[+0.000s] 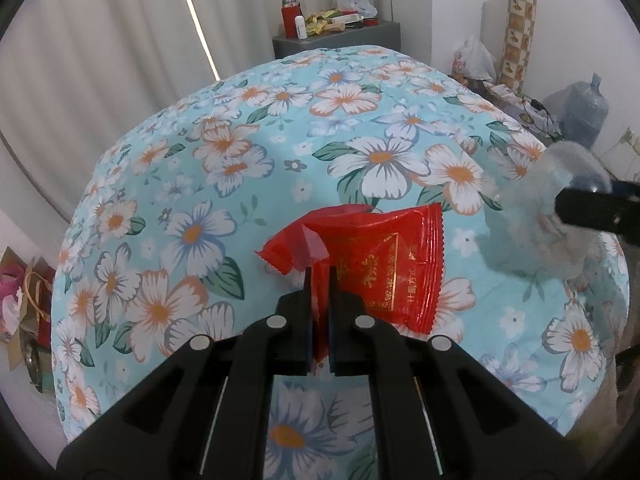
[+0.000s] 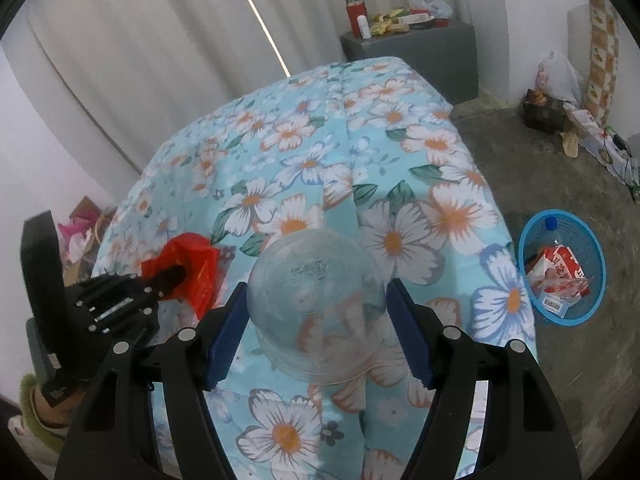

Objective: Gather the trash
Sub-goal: 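Carry the red packet and clear cup from the bed over the wastebasket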

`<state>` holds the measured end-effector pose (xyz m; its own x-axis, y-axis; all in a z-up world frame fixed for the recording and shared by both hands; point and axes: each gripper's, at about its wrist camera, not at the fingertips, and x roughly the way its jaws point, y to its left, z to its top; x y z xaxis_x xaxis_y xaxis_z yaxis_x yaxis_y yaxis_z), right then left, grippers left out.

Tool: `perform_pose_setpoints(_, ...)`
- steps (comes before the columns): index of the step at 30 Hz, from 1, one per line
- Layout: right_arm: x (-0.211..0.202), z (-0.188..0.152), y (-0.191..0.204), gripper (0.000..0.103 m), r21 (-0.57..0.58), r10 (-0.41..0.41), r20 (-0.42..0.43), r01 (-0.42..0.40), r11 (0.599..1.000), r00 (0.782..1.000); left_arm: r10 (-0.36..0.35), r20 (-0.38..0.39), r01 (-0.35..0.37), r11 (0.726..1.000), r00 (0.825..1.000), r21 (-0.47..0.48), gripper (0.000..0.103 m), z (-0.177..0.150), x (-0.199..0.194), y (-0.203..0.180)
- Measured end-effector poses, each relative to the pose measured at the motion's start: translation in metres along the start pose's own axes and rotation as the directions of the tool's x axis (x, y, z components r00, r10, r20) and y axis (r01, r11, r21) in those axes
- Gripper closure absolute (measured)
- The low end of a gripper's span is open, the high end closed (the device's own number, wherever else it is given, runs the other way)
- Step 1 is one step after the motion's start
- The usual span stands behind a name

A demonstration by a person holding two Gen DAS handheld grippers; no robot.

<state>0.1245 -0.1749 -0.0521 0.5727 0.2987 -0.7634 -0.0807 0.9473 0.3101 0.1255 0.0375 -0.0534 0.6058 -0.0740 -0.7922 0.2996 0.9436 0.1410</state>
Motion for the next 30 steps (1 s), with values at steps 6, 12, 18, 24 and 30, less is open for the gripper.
perform_pose_setpoints(6,-0.014,0.005,-0.011,0.036,0.034,0.017,0.029,-0.018,0.999,0.999,0.017,0.006,-0.017,1.0,1.0,0.004,0.1,-0.001,0.0,-0.001)
perform_pose_setpoints(12,-0.055,0.016,-0.052,0.036,0.132,0.008,0.132,-0.025,0.991,0.991,0.006,0.059,-0.006,1.0,0.998,0.0,0.101,0.009,-0.016,0.001)
perform_pose_setpoints(18,-0.119,0.014,-0.116,0.036,0.289,-0.138,0.265,0.058,0.955,0.954,-0.087,0.207,0.089,0.996,0.974,-0.001,0.101,0.048,-0.054,-0.006)
perform_pose_setpoints(24,-0.153,-0.018,-0.188,0.036,0.469,-0.251,0.301,0.087,0.879,0.92,-0.273,0.226,0.246,0.959,0.935,0.14,0.101,0.095,-0.061,-0.071)
perform_pose_setpoints(30,-0.139,-0.047,-0.262,0.036,0.621,-0.271,0.247,0.063,0.781,0.93,-0.427,0.042,0.397,0.869,0.903,0.294,0.101,0.137,-0.015,-0.18)
